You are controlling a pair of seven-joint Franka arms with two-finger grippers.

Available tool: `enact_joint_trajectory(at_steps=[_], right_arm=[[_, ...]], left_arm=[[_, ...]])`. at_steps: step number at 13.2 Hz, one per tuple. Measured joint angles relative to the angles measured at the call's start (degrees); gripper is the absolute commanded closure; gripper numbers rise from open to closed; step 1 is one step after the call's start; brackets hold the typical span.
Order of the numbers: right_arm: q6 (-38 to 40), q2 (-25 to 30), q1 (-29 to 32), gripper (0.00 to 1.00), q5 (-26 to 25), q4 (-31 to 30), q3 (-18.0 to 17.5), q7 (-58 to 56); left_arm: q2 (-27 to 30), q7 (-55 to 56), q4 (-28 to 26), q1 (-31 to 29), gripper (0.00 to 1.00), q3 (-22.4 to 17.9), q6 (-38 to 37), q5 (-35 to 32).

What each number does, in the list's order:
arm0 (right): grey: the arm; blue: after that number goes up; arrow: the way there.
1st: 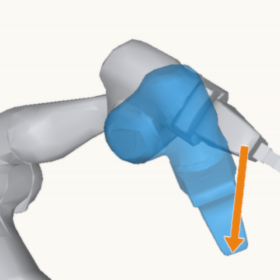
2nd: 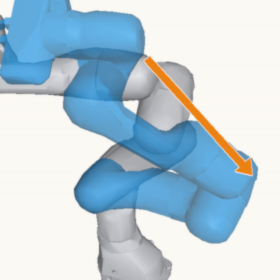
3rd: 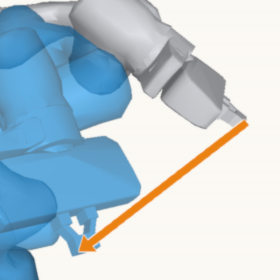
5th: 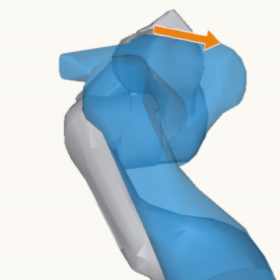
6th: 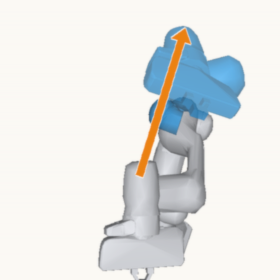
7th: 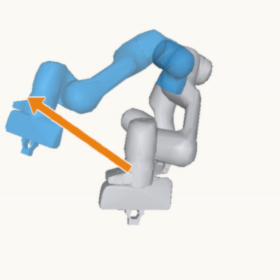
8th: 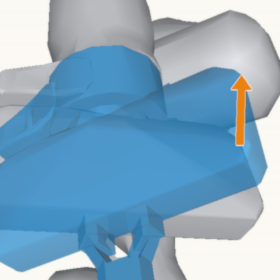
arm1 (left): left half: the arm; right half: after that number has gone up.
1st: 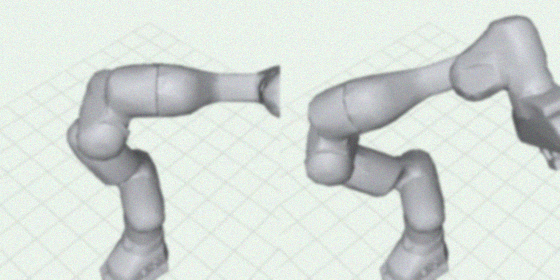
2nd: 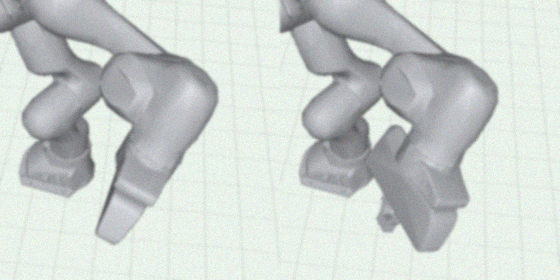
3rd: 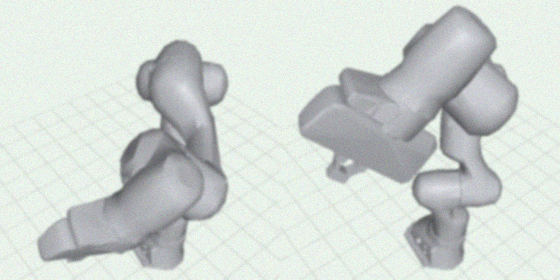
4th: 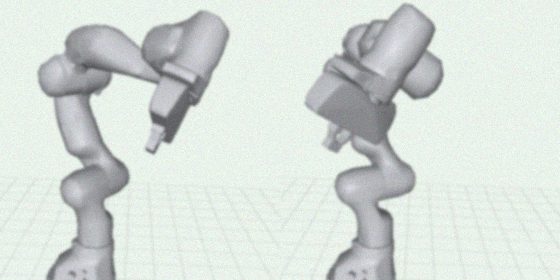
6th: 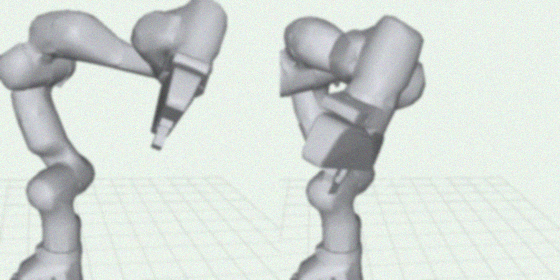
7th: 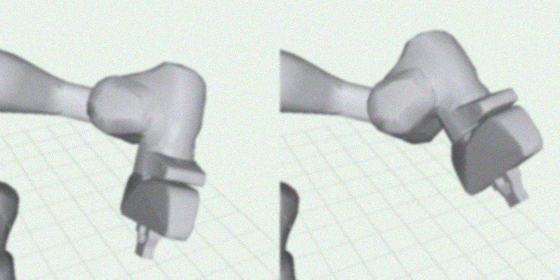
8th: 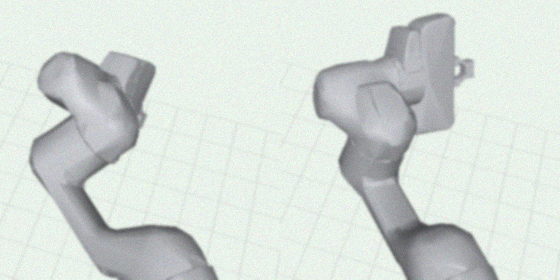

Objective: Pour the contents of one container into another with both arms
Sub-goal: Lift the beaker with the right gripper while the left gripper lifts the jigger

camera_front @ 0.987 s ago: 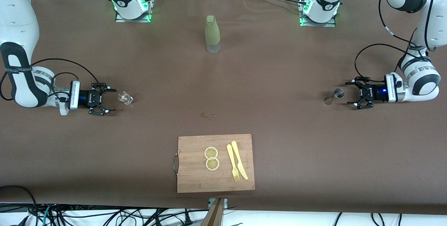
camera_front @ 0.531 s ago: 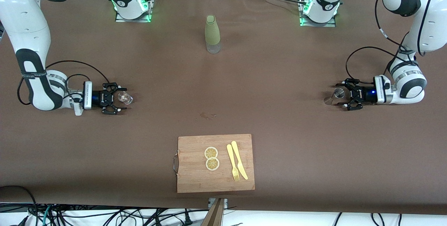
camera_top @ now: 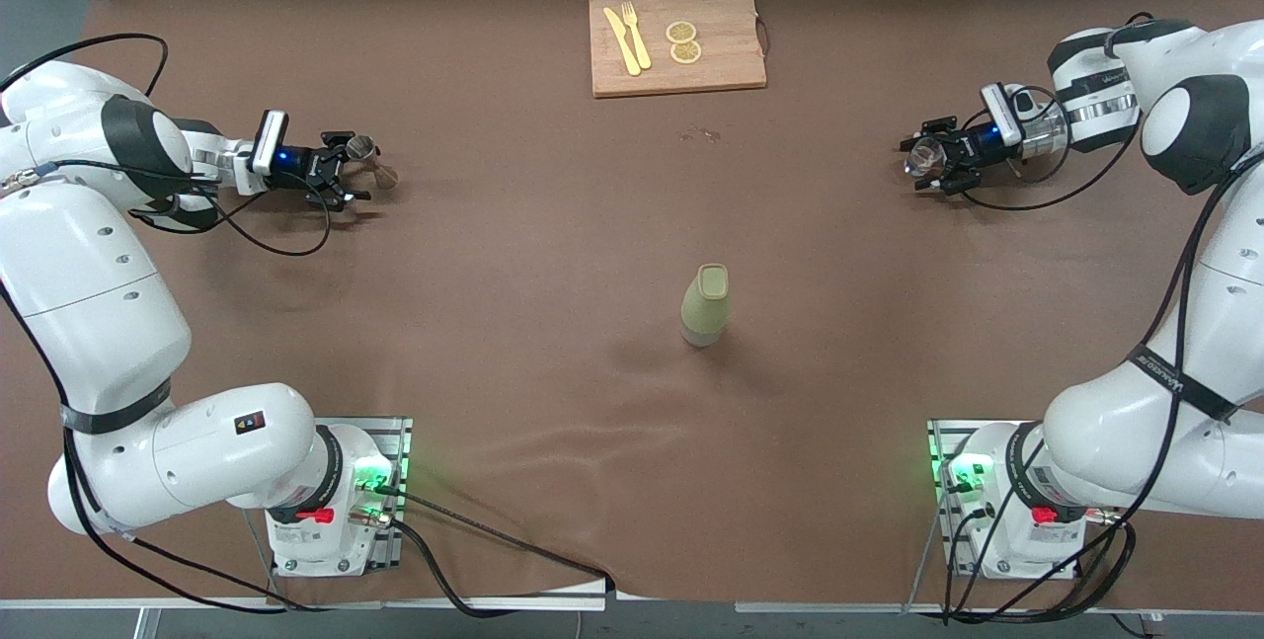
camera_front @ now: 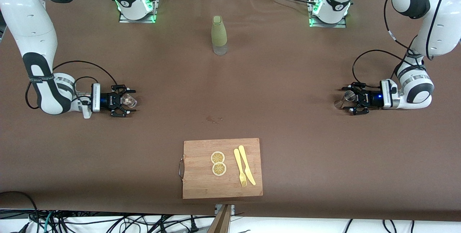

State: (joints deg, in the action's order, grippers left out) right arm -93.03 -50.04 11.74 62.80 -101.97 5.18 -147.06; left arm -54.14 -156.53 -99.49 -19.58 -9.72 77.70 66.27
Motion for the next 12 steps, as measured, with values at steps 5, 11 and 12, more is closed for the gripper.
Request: enact_joint_trajectory(at_steps=[5, 11, 12], right_arm=[[0.02, -0.01, -0.19, 0.84, 0.54, 0.00, 0.00, -0.36], [1.27, -0.07, -0.17, 1.00, 1.91, 0.03, 0.02, -0.40], [1.90, -0.07, -0.16, 1.00, 2.52, 0.19, 0.03, -0.40]], left_arm=[[0.00, -0.10, 0.00, 0.00, 0.57, 0.03, 0.00, 0.00], [0.06, -0.33, 0.07, -0.02, 1.00, 0.06, -0.12, 0.10], [0.06, -0.72, 0.07, -0.02, 1.00, 0.06, -0.12, 0.10]])
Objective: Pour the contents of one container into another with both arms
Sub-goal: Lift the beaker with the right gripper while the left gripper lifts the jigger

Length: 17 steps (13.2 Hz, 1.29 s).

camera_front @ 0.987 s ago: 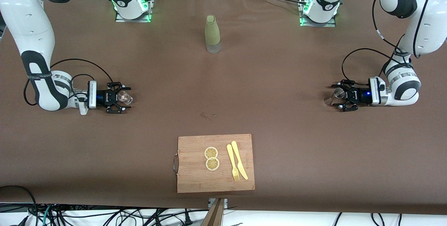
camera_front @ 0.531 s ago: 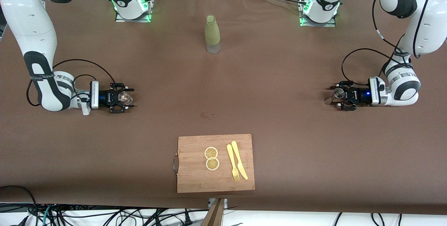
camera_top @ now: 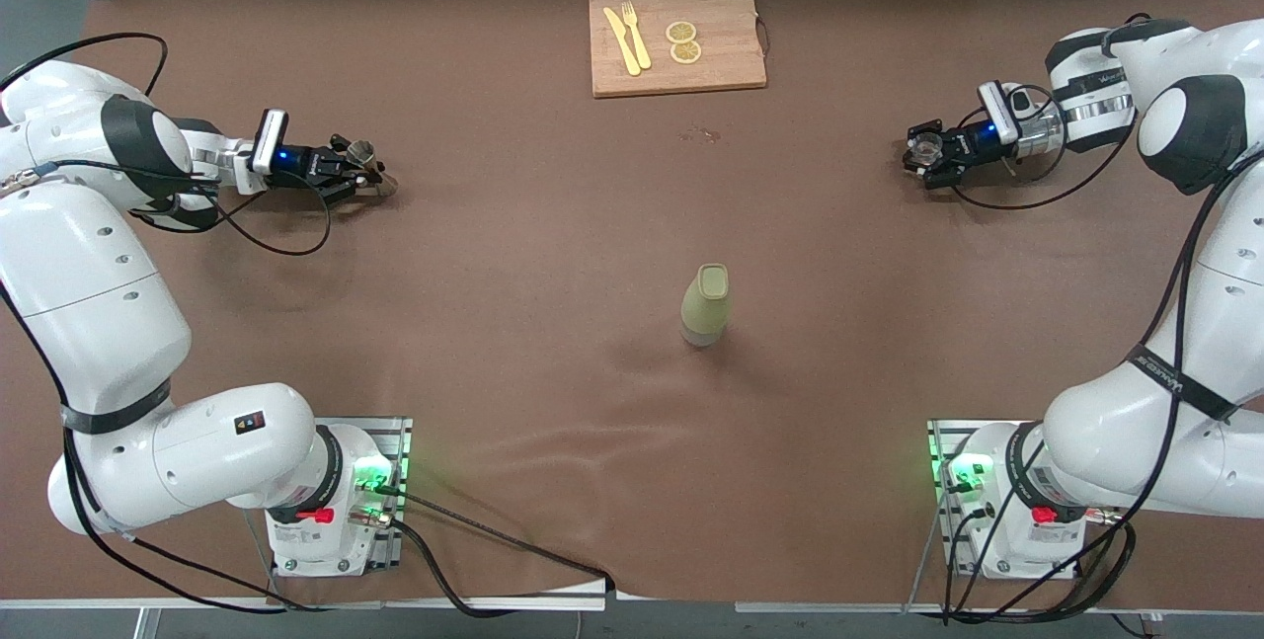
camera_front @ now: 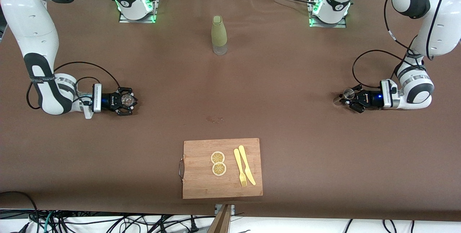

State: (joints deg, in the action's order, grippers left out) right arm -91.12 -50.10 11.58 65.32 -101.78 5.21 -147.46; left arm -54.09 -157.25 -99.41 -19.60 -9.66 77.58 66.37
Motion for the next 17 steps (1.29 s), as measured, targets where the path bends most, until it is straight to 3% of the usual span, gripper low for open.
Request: enact_joint_trajectory(at_steps=[4, 9, 13, 17], right_arm=[[2.04, 0.04, -0.36, 1.00, 3.00, 1.60, -1.28, 0.44], [2.84, 0.25, -1.55, 1.00, 3.24, 7.61, -8.63, 7.92], [3.16, 0.66, -6.23, 1.00, 3.36, 11.83, -11.48, 14.21], [-3.05, 4.06, -11.16, 1.00, 3.55, 14.20, -13.18, 25.23]], left_arm=[[0.01, -0.50, 0.29, 0.01, 1.00, 0.06, 0.50, 1.28], [0.87, 0.97, 0.92, 2.28, 1.00, 4.13, 1.24, 4.40], [1.99, 3.38, 0.96, 12.75, 1.00, 5.44, 5.85, 11.22], [2.38, 7.47, 0.96, 23.04, 1.00, 6.04, 11.87, 21.94]])
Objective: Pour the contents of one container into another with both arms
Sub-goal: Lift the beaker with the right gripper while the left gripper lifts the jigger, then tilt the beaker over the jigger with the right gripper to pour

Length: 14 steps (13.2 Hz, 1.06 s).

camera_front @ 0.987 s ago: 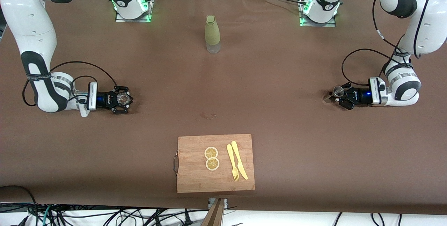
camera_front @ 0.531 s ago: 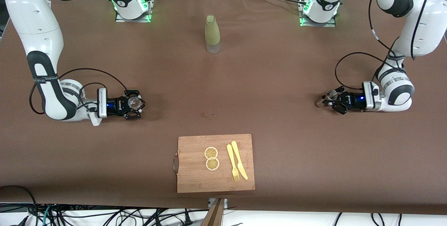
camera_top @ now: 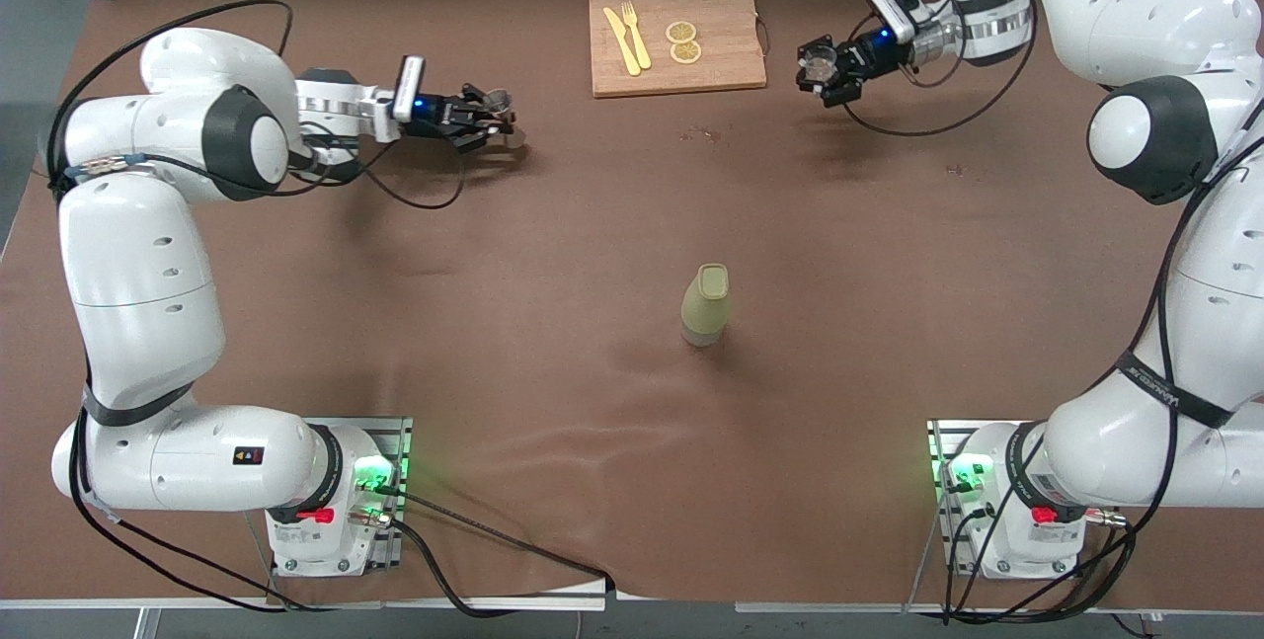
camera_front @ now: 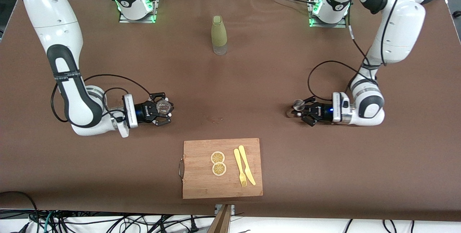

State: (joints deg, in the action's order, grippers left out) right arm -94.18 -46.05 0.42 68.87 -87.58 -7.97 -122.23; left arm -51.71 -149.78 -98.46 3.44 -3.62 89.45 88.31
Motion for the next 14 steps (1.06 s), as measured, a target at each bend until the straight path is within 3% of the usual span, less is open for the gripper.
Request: enact_joint_trajectory(at_steps=[7, 14], right_arm=[[-12.58, 6.61, -6.66, 1.00, -0.03, 0.15, -1.63, 15.91], [-25.07, 6.72, -12.90, 1.00, -3.13, 0.70, -1.68, 19.32]], left_arm=[[-0.01, 3.98, 0.25, 10.42, 1.00, 6.28, 13.93, 13.84], [-1.68, 7.26, 6.25, 15.84, 1.00, 9.85, 22.54, 16.29]])
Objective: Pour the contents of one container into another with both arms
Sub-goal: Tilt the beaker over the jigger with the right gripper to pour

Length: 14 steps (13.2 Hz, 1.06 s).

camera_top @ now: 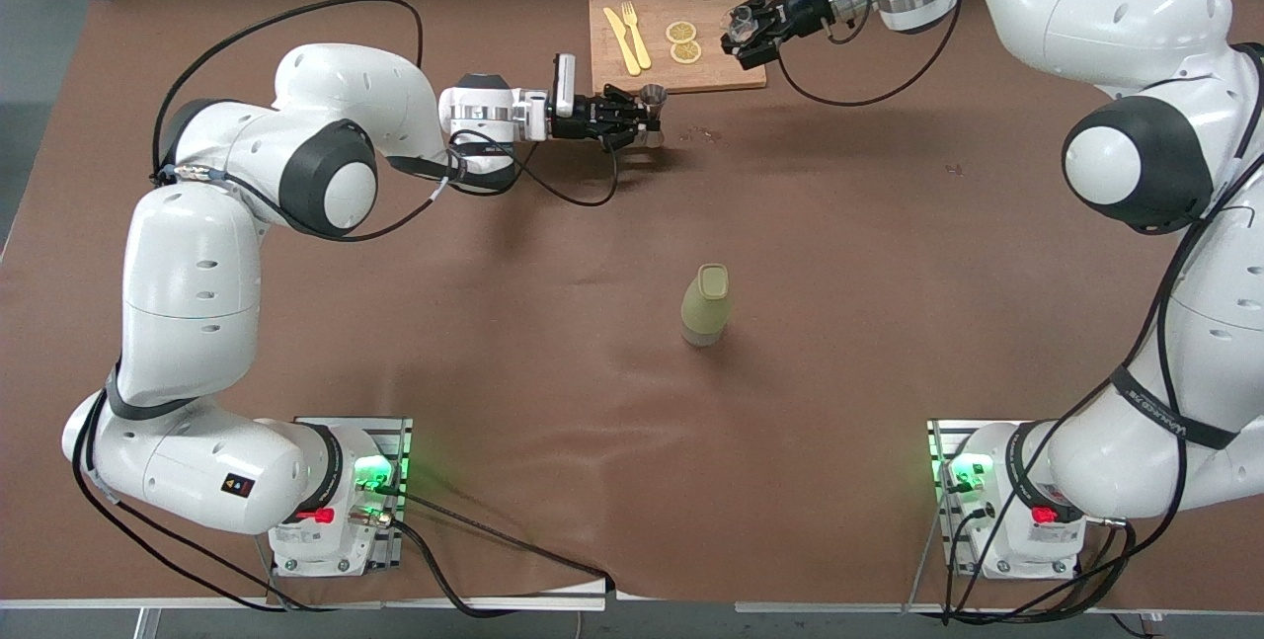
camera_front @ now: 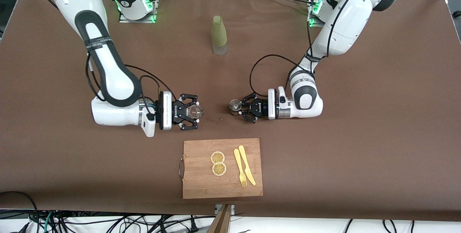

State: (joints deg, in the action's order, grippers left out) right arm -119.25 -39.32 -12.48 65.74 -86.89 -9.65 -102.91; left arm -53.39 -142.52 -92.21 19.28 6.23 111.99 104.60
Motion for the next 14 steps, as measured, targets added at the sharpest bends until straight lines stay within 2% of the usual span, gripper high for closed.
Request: enact_joint_trajectory(at_steps=[6, 14], right_arm=[[-7.37, 0.01, -5.18, 1.00, -7.91, 0.11, -0.01, 5.38], [-7.98, 0.01, -5.67, 1.00, -17.28, 0.11, 0.08, 7.77]], left_arm=[[-4.17, 0.67, 6.64, 2.54, 1.00, 0.03, 1.57, 1.42], [-4.96, 1.84, 9.07, 3.99, 1.00, 0.25, 3.00, 1.43]])
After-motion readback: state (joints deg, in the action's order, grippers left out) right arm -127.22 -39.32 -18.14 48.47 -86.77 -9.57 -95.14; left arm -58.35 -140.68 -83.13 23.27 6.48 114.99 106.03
